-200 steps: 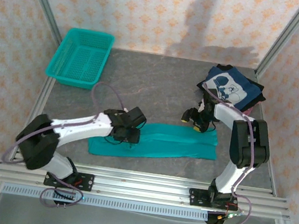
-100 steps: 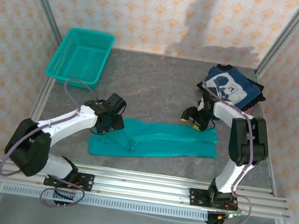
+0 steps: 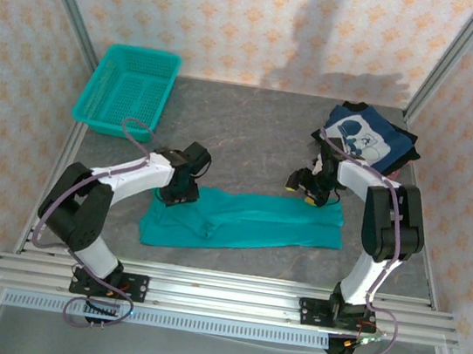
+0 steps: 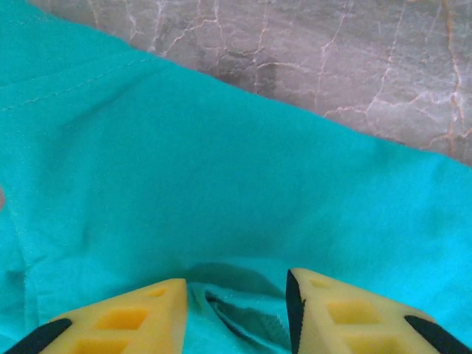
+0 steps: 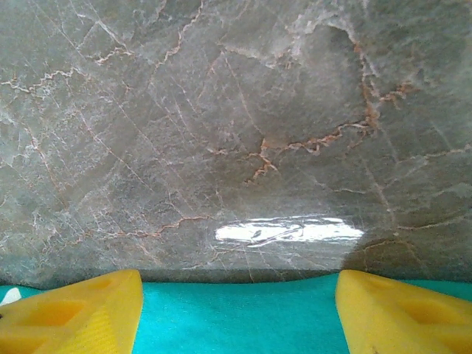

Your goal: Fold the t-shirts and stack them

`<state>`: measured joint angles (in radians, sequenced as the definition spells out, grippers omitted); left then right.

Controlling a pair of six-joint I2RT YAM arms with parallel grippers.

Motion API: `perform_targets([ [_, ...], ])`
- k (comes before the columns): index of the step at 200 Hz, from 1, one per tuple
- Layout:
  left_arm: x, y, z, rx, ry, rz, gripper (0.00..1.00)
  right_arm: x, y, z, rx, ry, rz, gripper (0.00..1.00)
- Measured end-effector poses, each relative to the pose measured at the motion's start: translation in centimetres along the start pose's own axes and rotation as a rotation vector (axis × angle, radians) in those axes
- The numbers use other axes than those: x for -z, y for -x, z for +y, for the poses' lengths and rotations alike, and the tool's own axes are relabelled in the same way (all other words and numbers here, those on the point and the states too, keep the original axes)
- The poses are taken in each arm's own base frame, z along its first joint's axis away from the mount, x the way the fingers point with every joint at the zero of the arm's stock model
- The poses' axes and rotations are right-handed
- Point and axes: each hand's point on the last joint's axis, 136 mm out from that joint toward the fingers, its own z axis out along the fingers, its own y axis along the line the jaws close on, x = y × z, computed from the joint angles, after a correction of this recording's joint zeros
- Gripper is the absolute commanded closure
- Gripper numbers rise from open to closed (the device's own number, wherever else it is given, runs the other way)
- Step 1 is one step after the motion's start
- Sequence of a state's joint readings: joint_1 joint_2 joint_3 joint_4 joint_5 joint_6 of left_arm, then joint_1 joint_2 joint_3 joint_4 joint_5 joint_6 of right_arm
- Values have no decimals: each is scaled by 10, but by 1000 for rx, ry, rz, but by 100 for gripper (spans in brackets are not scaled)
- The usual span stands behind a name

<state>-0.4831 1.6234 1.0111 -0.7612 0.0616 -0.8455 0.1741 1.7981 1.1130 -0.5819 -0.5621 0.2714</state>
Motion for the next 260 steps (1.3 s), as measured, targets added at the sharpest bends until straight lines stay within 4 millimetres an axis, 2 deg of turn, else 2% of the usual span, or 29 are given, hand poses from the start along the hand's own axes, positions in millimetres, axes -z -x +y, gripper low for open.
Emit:
perform_targets([
  [57,-7,-13,12,-7,41,47,96,0,0,0,7,-1,0,30],
  [74,-4,-20,22,1,47,51,97,0,0,0,11,-1,0,30],
  [119,22,-37,47,74,-19,-2,98,-1,0,0,14,-1,2,30],
  [140,23,-54,59,93,-29,-4,92,-1,2,0,14,-1,2,30],
  [161,20,-71,69,102,-13,9,64,-2,5,3,14,3,1,30],
  [176,25,-74,70,99,-11,-7,44,-2,7,3,15,3,1,31],
  [189,35,-71,68,99,-30,-43,35,-2,7,3,15,3,1,31],
  [205,54,-57,61,110,-68,-113,33,-2,7,3,15,2,1,31],
  [231,92,-24,44,142,-134,-247,29,-1,7,3,20,-5,-7,31],
  [242,97,-14,39,163,-148,-261,34,-1,6,3,23,-11,-9,30],
  [260,83,-4,34,177,-114,-226,49,-1,6,2,23,-15,-10,31],
])
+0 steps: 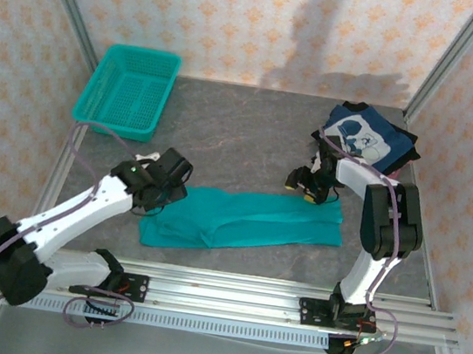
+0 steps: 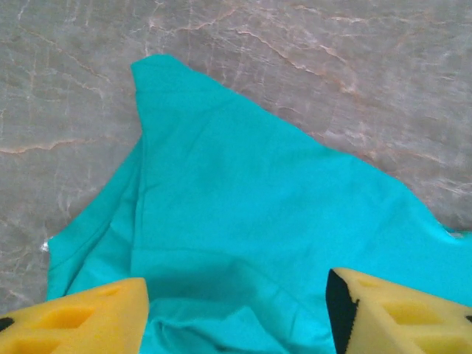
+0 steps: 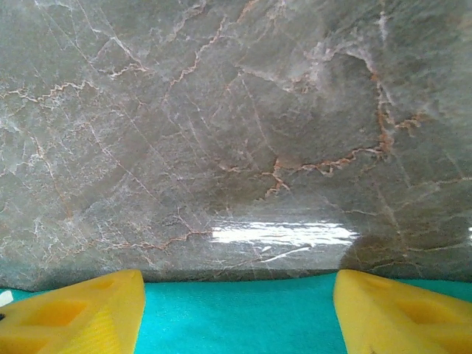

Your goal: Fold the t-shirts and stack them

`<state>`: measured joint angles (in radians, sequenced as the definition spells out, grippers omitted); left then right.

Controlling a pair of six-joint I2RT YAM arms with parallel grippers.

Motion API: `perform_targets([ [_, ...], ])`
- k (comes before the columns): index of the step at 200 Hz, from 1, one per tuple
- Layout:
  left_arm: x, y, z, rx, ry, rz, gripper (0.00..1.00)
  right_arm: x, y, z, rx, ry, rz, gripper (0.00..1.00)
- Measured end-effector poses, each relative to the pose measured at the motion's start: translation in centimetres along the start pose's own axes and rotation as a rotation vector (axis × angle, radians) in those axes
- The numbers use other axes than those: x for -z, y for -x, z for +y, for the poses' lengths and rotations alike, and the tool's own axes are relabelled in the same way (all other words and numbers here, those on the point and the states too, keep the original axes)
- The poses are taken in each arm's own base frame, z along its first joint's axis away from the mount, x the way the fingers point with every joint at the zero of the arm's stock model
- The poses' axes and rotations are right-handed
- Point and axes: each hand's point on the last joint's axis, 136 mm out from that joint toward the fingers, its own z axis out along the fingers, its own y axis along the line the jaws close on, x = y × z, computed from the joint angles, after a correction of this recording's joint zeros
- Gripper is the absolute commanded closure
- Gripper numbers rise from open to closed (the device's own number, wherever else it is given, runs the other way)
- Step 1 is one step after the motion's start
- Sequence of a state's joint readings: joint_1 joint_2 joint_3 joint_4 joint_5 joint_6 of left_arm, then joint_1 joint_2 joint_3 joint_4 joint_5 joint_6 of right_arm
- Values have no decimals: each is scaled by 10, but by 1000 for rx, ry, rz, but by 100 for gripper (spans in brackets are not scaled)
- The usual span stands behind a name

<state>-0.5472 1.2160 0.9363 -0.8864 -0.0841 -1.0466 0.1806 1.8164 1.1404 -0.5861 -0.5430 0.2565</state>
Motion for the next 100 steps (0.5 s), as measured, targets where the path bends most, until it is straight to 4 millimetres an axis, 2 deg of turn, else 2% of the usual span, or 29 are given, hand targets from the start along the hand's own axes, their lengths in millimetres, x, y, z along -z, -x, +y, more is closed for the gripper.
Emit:
perform_targets([
  [19,-33,-9,-7,-60,87,91,63,0,0,0,0,0,0,31],
  [49,-73,-28,-18,-151,144,203,76,0,0,0,4,0,0,31],
  [63,-79,-37,-21,-181,138,250,78,0,0,0,8,-1,1,31],
  [84,-76,-56,-25,-225,107,299,82,0,-1,0,15,-1,2,31],
  [100,-72,-77,-16,-257,100,343,82,0,-1,0,15,-1,2,31],
])
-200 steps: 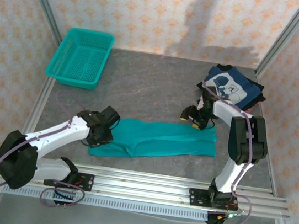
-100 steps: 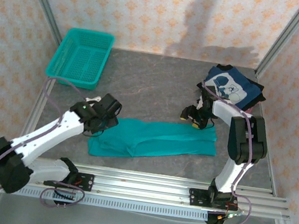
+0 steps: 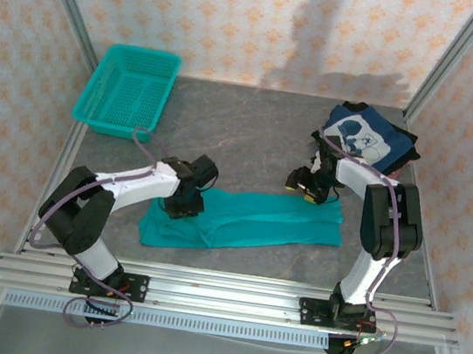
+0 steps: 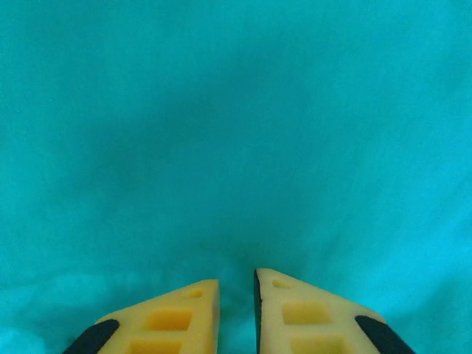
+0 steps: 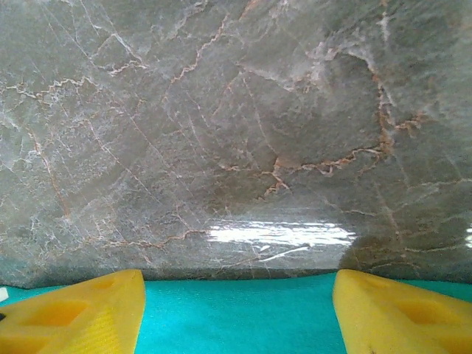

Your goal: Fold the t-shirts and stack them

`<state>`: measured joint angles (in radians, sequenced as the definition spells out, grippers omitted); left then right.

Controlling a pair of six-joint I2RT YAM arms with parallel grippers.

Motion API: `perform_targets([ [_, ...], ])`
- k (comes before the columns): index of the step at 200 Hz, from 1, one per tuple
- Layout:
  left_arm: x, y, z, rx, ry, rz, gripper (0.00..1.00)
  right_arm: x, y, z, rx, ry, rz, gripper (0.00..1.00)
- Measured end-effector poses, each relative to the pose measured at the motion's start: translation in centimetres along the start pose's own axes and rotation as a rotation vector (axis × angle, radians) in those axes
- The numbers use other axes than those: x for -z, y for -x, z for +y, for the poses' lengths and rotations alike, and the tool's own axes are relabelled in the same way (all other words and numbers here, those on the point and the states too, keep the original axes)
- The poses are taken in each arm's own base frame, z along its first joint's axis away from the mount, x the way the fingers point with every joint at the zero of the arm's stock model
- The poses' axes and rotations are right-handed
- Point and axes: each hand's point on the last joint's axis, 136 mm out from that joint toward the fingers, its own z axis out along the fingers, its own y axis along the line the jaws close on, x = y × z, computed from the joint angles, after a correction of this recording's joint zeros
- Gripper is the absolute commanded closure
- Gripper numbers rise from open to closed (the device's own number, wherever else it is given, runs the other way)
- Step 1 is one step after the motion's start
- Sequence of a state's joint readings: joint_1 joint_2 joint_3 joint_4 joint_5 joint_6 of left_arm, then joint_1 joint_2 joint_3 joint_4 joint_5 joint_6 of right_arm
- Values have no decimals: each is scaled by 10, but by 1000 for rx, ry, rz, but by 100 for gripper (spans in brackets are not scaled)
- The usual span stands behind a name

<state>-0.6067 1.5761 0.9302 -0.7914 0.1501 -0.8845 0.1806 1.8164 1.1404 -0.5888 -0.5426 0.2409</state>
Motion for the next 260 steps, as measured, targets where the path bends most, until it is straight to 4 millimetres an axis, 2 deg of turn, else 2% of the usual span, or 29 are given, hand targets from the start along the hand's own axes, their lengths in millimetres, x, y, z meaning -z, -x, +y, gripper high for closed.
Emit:
perform_targets([
  [15,0,-23,9,-28,-3,33,81,0,0,0,0,0,0,31],
  [32,10,-37,13,-33,-50,35,81,0,0,-1,2,-6,-1,31],
  [58,25,-41,17,-21,-97,11,81,0,0,-3,1,-17,-1,31],
  [82,31,-35,24,0,-57,-5,73,0,0,-4,1,-21,-2,31],
  [116,36,5,17,64,28,-69,71,7,0,-11,5,-69,-28,32],
  [137,19,27,17,99,89,-81,73,14,0,-18,4,-116,-43,33],
  [172,-14,43,30,108,202,-33,75,17,1,-34,-10,-204,-63,33],
  [193,-15,58,27,86,215,-42,74,20,3,-45,-28,-264,-82,32],
  [231,-17,106,9,43,223,-81,74,27,5,-72,-98,-363,-107,33],
  [260,-16,159,-29,-30,203,-134,74,32,-2,-98,-163,-434,-95,33],
])
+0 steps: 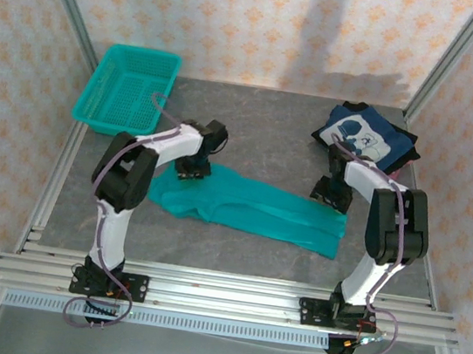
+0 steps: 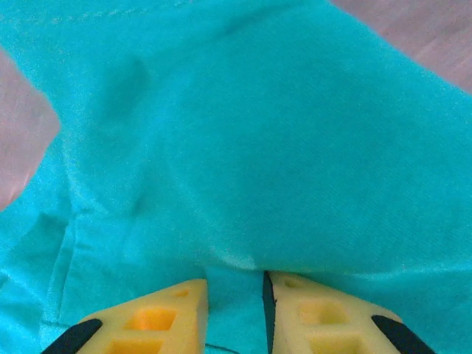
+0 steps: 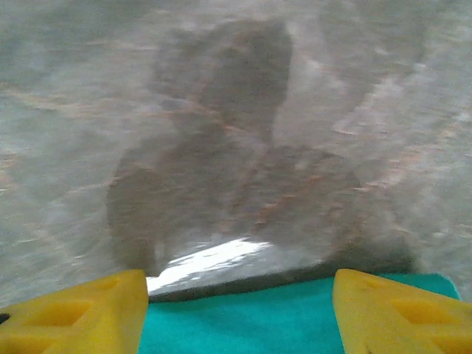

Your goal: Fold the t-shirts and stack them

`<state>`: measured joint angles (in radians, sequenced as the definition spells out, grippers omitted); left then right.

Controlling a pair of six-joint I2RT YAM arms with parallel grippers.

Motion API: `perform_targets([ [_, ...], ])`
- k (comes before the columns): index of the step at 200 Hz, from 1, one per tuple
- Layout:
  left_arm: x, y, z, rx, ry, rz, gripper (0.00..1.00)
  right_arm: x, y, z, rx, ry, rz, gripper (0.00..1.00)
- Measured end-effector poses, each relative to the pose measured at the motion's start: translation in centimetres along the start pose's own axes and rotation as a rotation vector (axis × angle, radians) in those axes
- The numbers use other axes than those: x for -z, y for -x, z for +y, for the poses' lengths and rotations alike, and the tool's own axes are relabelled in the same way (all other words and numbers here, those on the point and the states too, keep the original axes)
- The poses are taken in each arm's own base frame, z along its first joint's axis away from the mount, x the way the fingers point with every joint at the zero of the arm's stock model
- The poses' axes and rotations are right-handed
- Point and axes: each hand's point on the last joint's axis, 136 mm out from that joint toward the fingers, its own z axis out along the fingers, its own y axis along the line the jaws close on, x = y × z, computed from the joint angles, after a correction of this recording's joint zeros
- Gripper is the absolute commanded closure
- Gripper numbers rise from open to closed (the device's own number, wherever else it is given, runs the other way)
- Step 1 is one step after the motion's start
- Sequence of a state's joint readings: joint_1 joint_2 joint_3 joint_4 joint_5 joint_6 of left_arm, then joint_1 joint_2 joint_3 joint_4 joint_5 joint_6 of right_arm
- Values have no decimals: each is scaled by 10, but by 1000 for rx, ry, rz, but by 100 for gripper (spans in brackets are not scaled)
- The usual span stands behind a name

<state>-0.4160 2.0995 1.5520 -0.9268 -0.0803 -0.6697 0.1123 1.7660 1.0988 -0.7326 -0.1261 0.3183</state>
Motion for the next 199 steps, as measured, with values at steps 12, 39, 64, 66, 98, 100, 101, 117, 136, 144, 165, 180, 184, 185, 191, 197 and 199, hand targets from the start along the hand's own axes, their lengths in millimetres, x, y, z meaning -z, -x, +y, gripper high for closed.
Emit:
perform_targets([
  [12,0,28,-20,-22,-18,-36,74,-3,-4,-9,-16,-25,15,33],
  [39,1,89,-66,-60,-76,-112,72,-2,-10,-12,-34,-22,22,34],
  [64,9,145,-105,-70,-165,-217,67,-2,-27,-15,-52,1,50,35],
  [66,9,148,-108,-70,-175,-224,67,-2,-29,-15,-54,4,55,35],
  [98,8,164,-128,-41,-321,-223,61,0,-59,-6,-57,58,97,36],
  [100,9,165,-129,-40,-330,-223,61,0,-61,-4,-60,69,105,37],
  [101,9,166,-130,-38,-340,-222,61,0,-62,-3,-58,72,106,37],
  [117,13,177,-143,-17,-438,-233,58,0,-70,1,-50,77,85,39],
  [136,13,192,-158,9,-532,-263,57,1,-78,7,-65,82,54,39],
  [144,10,196,-164,17,-562,-268,57,1,-83,11,-74,93,45,39],
  [165,13,205,-175,32,-636,-292,57,4,-98,23,-107,129,14,41],
  [180,14,210,-181,36,-675,-306,56,6,-109,32,-134,167,-5,41],
  [184,13,211,-182,36,-681,-307,56,6,-112,34,-140,178,-9,41],
  [185,12,211,-183,36,-684,-307,56,7,-113,36,-144,183,-9,41],
  [191,13,212,-185,35,-694,-313,55,8,-117,39,-152,198,-9,41],
  [197,14,214,-187,35,-707,-319,55,9,-124,45,-158,216,-6,41],
  [199,15,215,-188,34,-714,-321,54,9,-125,46,-159,220,-4,41],
])
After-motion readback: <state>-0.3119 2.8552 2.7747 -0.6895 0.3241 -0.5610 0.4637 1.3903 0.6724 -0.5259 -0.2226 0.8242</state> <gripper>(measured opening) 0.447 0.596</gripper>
